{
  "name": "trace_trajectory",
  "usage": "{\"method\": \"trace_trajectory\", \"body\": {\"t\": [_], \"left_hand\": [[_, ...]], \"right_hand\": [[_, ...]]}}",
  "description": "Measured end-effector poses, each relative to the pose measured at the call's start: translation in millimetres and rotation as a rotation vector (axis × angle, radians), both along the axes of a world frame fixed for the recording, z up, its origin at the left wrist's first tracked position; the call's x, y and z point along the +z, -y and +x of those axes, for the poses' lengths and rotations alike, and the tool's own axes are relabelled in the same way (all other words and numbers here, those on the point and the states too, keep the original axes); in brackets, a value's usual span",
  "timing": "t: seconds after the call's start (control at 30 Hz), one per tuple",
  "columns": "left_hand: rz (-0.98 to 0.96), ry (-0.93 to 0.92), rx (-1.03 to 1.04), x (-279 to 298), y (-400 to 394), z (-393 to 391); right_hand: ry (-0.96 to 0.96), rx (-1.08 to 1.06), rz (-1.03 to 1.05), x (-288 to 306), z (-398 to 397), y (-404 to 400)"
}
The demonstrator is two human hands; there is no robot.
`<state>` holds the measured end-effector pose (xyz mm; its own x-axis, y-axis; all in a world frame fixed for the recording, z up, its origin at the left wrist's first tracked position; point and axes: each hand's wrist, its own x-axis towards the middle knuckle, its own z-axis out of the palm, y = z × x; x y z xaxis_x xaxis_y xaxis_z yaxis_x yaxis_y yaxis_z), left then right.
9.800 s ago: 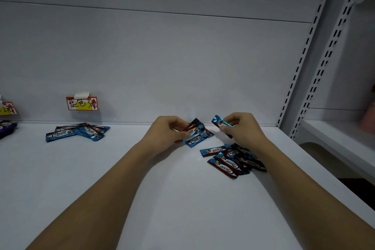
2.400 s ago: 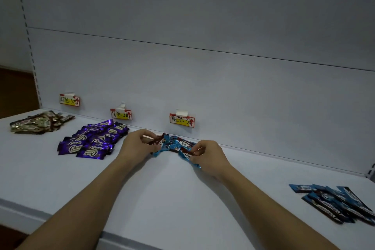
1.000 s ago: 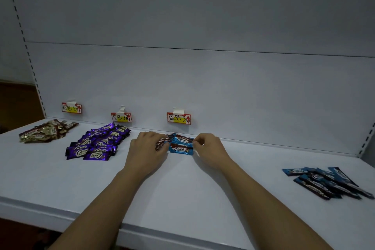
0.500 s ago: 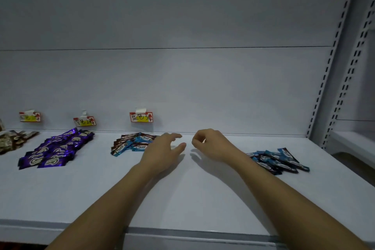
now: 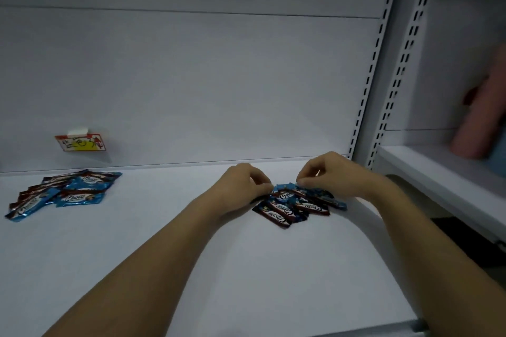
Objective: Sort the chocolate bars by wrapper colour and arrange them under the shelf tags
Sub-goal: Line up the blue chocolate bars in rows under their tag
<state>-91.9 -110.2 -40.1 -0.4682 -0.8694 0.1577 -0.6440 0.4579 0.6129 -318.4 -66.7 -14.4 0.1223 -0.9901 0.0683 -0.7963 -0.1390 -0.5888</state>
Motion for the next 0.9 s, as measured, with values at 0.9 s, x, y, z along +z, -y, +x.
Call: {"method": "trace_trajectory", "body": {"t": [0.9], "left_hand": [[0.168,0.128,-0.19,20,-22,20]], "right_hand": [[-0.002,-0.067,0.065,3,4,-6]]}}
